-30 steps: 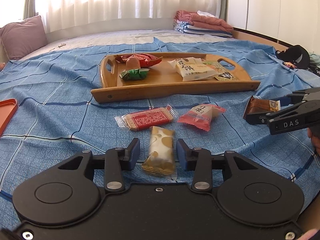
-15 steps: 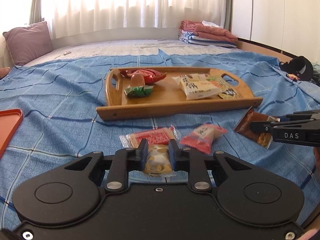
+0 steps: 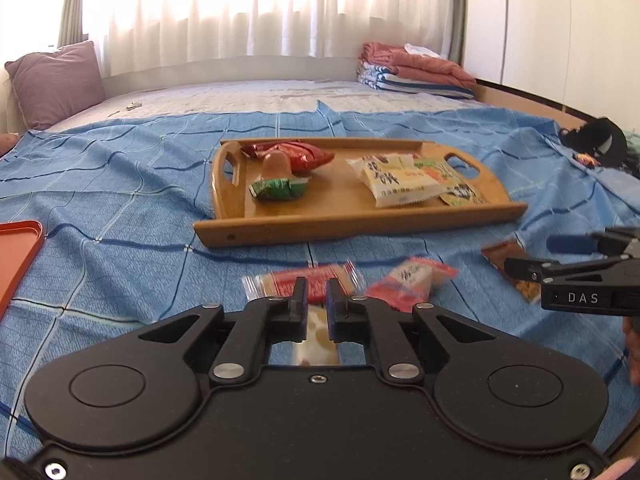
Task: Organize snacks
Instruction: 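Carry the wafer with the left tool while the right tool carries the nut packet to the tray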
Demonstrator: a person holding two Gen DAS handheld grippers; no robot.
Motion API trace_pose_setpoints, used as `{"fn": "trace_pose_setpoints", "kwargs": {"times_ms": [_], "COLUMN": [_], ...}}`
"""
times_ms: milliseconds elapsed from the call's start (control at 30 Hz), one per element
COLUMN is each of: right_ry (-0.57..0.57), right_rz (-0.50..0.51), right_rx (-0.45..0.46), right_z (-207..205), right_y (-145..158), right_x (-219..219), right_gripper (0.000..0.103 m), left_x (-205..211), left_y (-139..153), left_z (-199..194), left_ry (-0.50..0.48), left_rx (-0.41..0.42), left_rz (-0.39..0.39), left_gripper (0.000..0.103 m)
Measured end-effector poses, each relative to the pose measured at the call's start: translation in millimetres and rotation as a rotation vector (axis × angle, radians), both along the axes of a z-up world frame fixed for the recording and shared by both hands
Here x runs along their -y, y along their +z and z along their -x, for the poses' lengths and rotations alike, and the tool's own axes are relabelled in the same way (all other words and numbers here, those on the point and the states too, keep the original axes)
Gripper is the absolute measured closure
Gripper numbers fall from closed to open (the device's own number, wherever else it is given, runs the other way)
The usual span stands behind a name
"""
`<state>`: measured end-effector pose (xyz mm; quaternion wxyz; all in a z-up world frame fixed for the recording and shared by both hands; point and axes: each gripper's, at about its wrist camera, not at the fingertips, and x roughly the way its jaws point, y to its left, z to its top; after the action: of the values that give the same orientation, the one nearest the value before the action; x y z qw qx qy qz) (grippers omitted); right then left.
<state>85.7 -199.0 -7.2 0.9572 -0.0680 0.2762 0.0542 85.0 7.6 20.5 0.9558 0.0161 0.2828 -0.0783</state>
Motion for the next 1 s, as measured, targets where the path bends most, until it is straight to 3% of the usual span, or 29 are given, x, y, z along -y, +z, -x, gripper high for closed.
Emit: {"fn": "trace_pose_setpoints", "kwargs": {"times_ms": [33, 67, 100, 200, 333, 367, 400, 433, 467, 500, 1000], "right_ry": [0.008, 0.018, 0.028, 0.066, 0.083, 0.075, 0.069, 0.060, 0.045, 0.026, -0.002], "right_rz": [0.042, 0.075, 0.095, 0.104, 0.103, 0.074, 0.024, -0.034, -0.071, -0.079, -0.126], "right_rx": [0.015, 0.025, 0.028, 0.016, -0.053, -0.071, -0.096, -0.119, -0.130, -0.131, -0.060], "right_z": [2, 3, 3, 0, -10, -13, -15, -16, -17, -16, -16], "right_y": [-1, -2, -2, -2, -8, -9, -8, -7, -5, -3, 34], "right_x": [-3, -5, -8, -12, -18, -16, -13, -10, -7, -7, -16], "right_gripper": [0.019, 0.018, 0.018, 0.018, 0.018, 0.020, 0.024, 0.037, 0.044, 0.052, 0.052], "left_x": [1, 2, 2, 6, 8, 8, 9, 9, 9, 8, -2], "left_y": [-2, -4, -6, -10, -21, -20, -19, -17, -15, -13, 30], "left_z": [2, 4, 6, 7, -3, -3, -3, -3, -3, -3, -23], "left_ry": [0.003, 0.006, 0.015, -0.003, 0.016, 0.019, 0.015, 0.011, 0.006, 0.005, 0.034], "left_rx": [0.003, 0.007, 0.012, -0.006, -0.102, -0.100, -0.109, -0.113, -0.122, -0.130, -0.071], "left_rz": [-0.009, -0.018, -0.022, -0.021, -0.036, -0.034, -0.037, -0.041, -0.038, -0.024, 0.042], "left_gripper": [0.075, 0.053, 0.046, 0.046, 0.046, 0.050, 0.069, 0.080, 0.082, 0.083, 0.083]}}
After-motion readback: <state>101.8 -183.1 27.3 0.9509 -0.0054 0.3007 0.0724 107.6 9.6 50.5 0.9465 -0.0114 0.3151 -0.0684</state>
